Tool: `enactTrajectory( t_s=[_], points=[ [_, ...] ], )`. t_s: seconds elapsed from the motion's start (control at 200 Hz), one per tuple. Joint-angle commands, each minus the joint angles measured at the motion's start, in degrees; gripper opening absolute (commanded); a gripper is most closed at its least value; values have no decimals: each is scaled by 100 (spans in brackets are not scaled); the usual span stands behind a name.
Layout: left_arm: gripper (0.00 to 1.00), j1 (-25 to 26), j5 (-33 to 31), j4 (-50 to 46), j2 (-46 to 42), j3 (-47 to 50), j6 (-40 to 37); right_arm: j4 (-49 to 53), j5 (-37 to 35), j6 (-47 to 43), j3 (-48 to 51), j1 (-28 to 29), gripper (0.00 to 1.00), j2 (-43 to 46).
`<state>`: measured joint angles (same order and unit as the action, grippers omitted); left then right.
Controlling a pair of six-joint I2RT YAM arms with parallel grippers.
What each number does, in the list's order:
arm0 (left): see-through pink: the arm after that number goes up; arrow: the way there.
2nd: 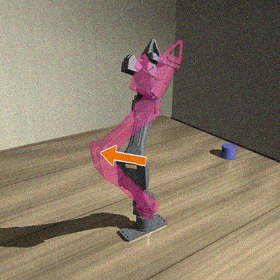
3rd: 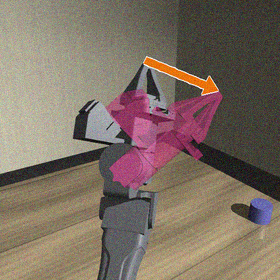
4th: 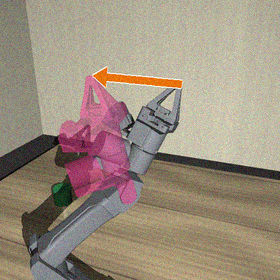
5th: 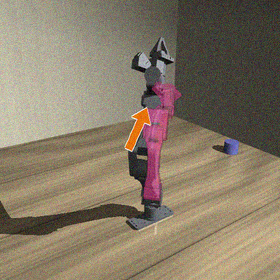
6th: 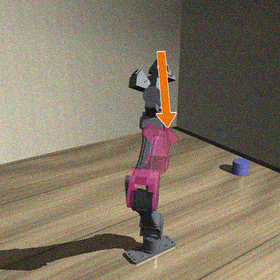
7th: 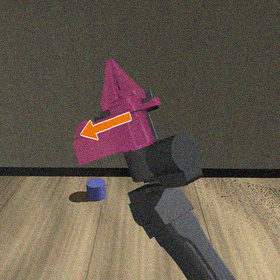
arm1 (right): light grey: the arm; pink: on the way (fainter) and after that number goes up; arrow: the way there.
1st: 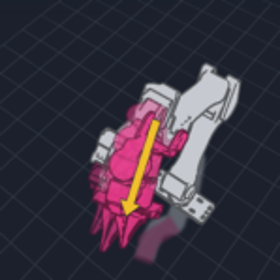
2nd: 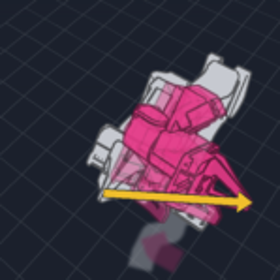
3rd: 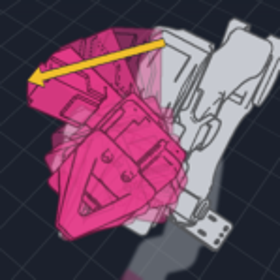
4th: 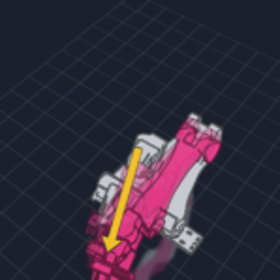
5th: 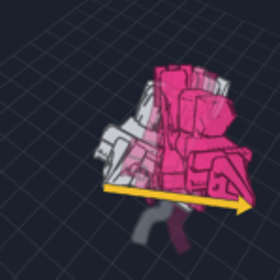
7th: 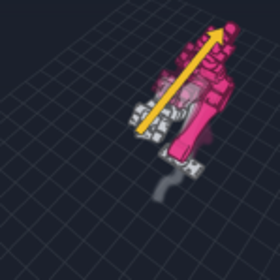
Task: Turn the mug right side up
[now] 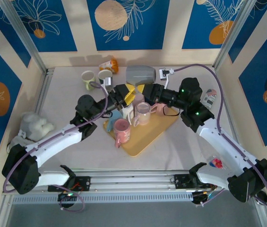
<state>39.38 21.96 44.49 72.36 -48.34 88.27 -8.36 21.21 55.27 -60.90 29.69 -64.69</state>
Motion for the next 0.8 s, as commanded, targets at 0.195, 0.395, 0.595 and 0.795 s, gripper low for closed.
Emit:
enactTrajectory(
  t_s=[0.195, 0.395, 0.595, 0.795],
  points=[
    [44, 116, -125, 750, 276, -206, 258, -684, -52, 143, -1, 116, 0, -34],
    [36, 114, -411, 1055, 409, -340, 234, -756, -14, 219, 84, 149, 0, -28],
    [22, 115, -436, 1317, 651, -573, 267, -965, -124, 351, 306, 186, 0, 34],
    [0, 121, -560, 1422, 622, -441, 158, -991, -287, 319, 442, 195, 0, 155]
  ],
)
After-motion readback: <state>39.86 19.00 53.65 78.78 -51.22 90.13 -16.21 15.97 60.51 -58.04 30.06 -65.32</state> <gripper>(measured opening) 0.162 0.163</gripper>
